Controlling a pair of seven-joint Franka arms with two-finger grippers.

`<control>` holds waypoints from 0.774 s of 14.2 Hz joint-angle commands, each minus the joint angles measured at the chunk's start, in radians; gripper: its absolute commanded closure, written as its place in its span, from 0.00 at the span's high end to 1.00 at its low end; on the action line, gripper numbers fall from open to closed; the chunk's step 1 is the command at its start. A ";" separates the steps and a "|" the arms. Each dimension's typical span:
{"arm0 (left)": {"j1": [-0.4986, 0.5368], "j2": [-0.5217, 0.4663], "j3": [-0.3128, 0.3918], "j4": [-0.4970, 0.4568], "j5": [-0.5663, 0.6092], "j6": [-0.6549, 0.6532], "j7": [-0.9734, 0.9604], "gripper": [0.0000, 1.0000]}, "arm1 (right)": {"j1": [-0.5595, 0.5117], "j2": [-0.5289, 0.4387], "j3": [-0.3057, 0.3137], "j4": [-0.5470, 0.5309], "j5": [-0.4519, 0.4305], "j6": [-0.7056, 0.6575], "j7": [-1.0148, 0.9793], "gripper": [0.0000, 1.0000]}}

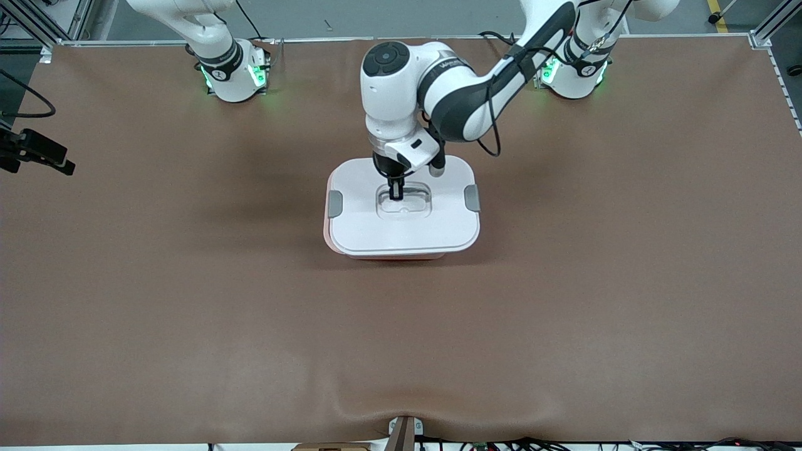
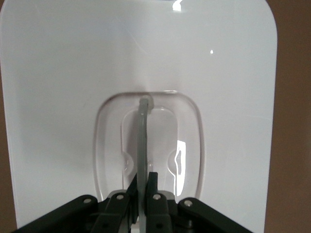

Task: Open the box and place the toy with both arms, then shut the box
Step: 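Carry the white lid over the box with the left gripper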

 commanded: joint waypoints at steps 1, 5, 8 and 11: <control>-0.015 0.024 0.009 0.016 0.026 0.002 -0.019 0.00 | 0.016 -0.011 0.002 -0.009 -0.007 0.006 0.022 1.00; -0.015 0.035 0.009 0.017 0.031 0.022 0.026 0.00 | 0.019 -0.008 0.002 -0.011 -0.007 0.009 0.021 1.00; -0.017 0.062 0.009 0.037 0.030 0.045 0.043 0.00 | 0.022 -0.008 0.002 -0.014 -0.005 0.004 0.021 1.00; -0.037 0.081 0.009 0.050 0.031 0.045 0.034 0.00 | 0.029 -0.009 0.002 -0.014 -0.007 -0.005 0.019 1.00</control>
